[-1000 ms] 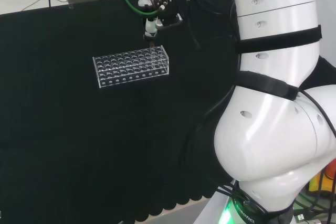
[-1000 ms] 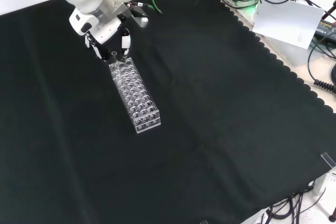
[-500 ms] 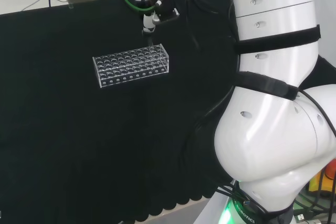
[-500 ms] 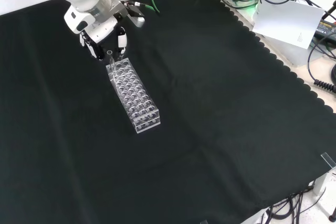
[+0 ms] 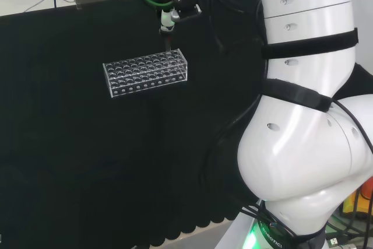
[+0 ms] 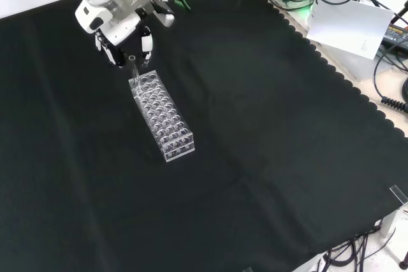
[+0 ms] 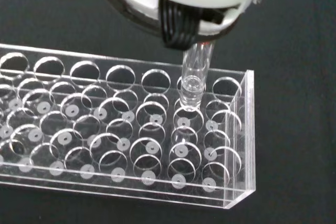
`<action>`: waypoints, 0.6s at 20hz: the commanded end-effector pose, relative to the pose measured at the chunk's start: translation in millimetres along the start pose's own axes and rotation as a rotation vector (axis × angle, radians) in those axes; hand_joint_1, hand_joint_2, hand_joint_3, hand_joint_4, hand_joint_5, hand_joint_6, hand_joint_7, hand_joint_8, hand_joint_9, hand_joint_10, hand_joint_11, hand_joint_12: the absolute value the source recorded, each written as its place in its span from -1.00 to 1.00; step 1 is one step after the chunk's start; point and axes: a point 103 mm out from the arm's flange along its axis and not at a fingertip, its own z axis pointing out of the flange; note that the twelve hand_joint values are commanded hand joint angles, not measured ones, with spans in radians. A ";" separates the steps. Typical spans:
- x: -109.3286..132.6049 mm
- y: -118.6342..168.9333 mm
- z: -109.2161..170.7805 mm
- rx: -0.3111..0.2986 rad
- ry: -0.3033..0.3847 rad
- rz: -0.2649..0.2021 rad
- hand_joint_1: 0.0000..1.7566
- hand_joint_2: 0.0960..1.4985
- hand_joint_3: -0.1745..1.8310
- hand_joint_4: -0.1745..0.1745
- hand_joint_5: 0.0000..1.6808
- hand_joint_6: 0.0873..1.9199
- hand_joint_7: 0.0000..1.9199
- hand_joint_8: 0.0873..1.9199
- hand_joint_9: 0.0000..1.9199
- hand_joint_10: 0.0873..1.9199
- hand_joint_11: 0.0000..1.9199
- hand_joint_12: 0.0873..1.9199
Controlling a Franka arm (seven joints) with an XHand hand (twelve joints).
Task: Pick up the test tube.
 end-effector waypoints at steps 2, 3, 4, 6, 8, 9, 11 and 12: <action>-6.6 -9.2 -20.3 -0.028 0.049 -0.001 0.63 -0.25 -0.19 -1.00 0.57 -0.51 0.45 -0.30 0.54 -1.00 -0.06 0.19; -7.2 -10.2 -23.7 -0.029 0.055 -0.001 0.63 -0.25 -0.19 -1.00 0.57 -0.51 0.45 -0.30 0.54 -1.00 -0.06 0.19; -7.7 -11.4 -27.2 -0.029 0.059 -0.002 0.63 -0.25 -0.19 -1.00 0.57 -0.51 0.45 -0.30 0.54 -1.00 -0.06 0.19; -8.4 -14.4 -34.2 -0.033 0.069 -0.010 0.63 -0.25 -0.18 -1.00 0.57 -0.51 0.45 -0.30 0.54 -1.00 -0.06 0.19; -7.7 -19.0 -43.0 -0.051 0.061 -0.025 0.63 -0.26 -0.18 -1.00 0.57 -0.51 0.45 -0.30 0.54 -1.00 -0.06 0.19; -7.1 -21.6 -47.9 -0.060 0.061 -0.034 0.63 -0.26 -0.18 -1.00 0.57 -0.51 0.45 -0.30 0.54 -1.00 -0.06 0.19; -5.7 -27.9 -58.3 -0.078 0.063 -0.050 0.63 -0.26 -0.18 -1.00 0.57 -0.51 0.45 -0.30 0.54 -1.00 -0.06 0.19; -5.3 -31.2 -63.6 -0.084 0.068 -0.056 0.63 -0.26 -0.17 -1.00 0.57 -0.51 0.45 -0.30 0.54 -1.00 -0.06 0.19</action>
